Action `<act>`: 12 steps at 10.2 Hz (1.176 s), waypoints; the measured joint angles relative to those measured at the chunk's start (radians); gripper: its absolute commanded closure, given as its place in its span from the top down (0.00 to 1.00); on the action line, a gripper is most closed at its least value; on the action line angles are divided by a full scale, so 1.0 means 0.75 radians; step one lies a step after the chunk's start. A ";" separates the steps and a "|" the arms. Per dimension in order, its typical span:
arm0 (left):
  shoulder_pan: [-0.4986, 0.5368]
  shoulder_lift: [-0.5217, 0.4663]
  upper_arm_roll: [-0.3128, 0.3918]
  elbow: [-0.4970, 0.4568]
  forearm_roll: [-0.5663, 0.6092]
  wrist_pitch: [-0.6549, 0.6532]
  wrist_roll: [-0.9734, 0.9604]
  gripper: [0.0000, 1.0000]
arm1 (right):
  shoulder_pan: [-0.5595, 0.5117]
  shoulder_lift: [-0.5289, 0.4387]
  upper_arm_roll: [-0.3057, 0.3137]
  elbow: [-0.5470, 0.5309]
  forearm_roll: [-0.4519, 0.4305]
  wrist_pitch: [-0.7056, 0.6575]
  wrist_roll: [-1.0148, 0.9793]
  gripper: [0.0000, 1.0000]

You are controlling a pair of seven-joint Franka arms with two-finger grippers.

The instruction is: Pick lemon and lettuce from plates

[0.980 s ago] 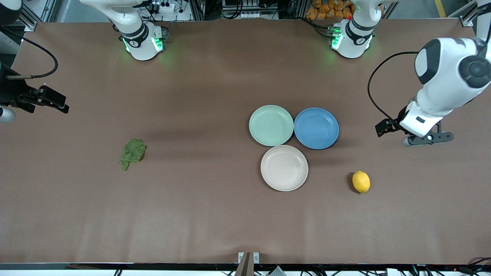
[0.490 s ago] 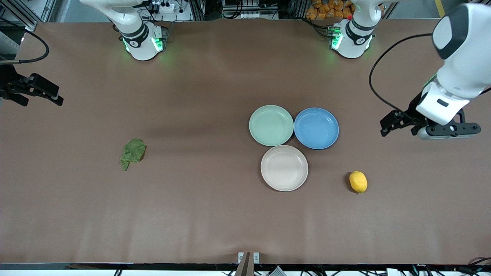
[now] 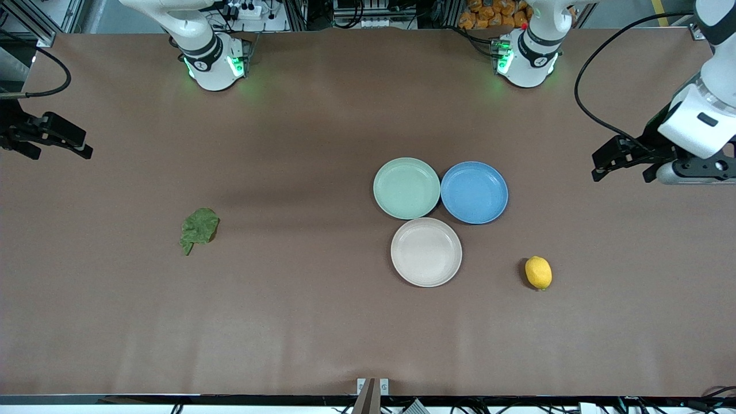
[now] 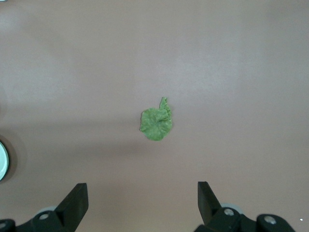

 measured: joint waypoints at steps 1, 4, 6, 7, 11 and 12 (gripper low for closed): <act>0.000 0.000 -0.002 0.001 0.013 0.000 0.002 1.00 | 0.000 0.000 -0.007 -0.005 0.000 0.002 -0.008 1.00; -0.001 0.002 -0.007 0.002 0.037 -0.005 0.003 1.00 | 0.000 0.000 -0.008 -0.011 0.001 0.016 -0.012 1.00; 0.000 0.003 -0.004 0.038 0.043 -0.067 0.005 1.00 | 0.003 -0.002 -0.008 -0.011 0.004 0.021 -0.013 1.00; 0.001 0.003 -0.002 0.075 0.044 -0.140 0.006 1.00 | 0.005 -0.004 -0.008 -0.011 0.006 0.022 -0.013 1.00; 0.001 0.003 -0.002 0.116 0.045 -0.213 0.009 1.00 | 0.010 -0.011 -0.010 -0.011 0.008 0.022 -0.016 1.00; 0.001 0.003 -0.002 0.116 0.045 -0.214 0.009 1.00 | 0.010 -0.011 -0.013 -0.011 0.008 0.019 -0.030 1.00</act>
